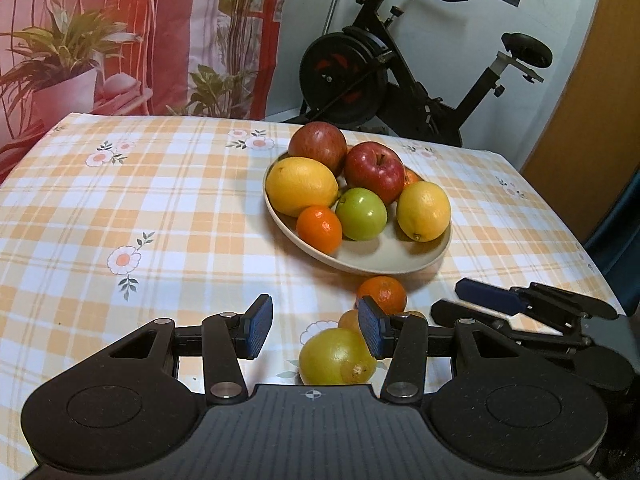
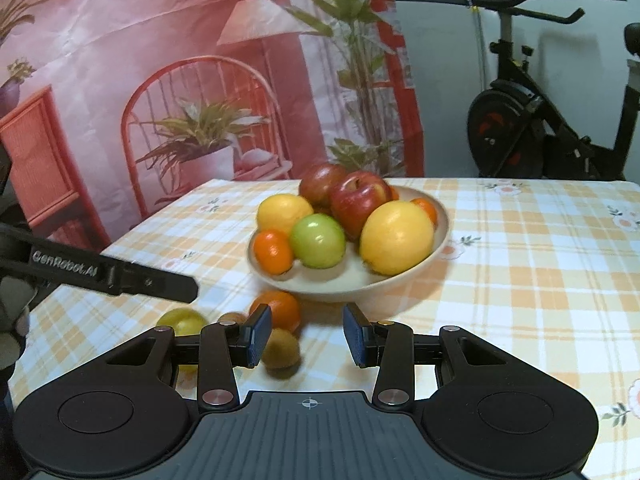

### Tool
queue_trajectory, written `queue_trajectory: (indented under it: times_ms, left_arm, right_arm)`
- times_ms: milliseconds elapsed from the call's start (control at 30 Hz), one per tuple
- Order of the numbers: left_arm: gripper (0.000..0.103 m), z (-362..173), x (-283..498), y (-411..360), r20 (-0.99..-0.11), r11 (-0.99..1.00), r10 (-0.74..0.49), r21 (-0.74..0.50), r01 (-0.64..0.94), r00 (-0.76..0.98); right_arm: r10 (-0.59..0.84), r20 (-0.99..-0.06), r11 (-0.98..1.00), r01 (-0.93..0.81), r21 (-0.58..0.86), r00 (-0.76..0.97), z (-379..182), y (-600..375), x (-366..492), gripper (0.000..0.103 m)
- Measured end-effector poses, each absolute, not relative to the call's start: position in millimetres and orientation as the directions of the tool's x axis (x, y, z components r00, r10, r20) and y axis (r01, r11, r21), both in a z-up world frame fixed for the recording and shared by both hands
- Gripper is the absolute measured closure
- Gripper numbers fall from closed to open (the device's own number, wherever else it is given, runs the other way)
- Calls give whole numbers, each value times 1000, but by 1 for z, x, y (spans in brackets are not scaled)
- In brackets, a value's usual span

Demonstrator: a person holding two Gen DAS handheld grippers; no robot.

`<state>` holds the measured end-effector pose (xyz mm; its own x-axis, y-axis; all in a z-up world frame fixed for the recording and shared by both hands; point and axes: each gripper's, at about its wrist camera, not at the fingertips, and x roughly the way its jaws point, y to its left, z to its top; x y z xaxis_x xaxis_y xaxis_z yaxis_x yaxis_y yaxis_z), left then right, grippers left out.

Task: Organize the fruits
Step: 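Close the right tool on the brown kiwi while the left tool reaches an orange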

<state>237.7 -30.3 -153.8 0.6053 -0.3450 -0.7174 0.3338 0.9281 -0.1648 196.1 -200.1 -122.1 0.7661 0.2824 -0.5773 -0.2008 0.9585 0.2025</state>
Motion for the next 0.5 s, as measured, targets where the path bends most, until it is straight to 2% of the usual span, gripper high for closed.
queue_trajectory:
  times_ms: [267,500]
  left_arm:
    - [53,-157,239,-33,-726,928,-344,-167,333,596]
    - [53,-159,243,-35,-735,929,-346,-180,324,584]
  right_arm:
    - [326,-597,945,-258,199,733,-130,-188,199,65]
    - [329,-635,943,-274,187,699,-135,-183,204,71]
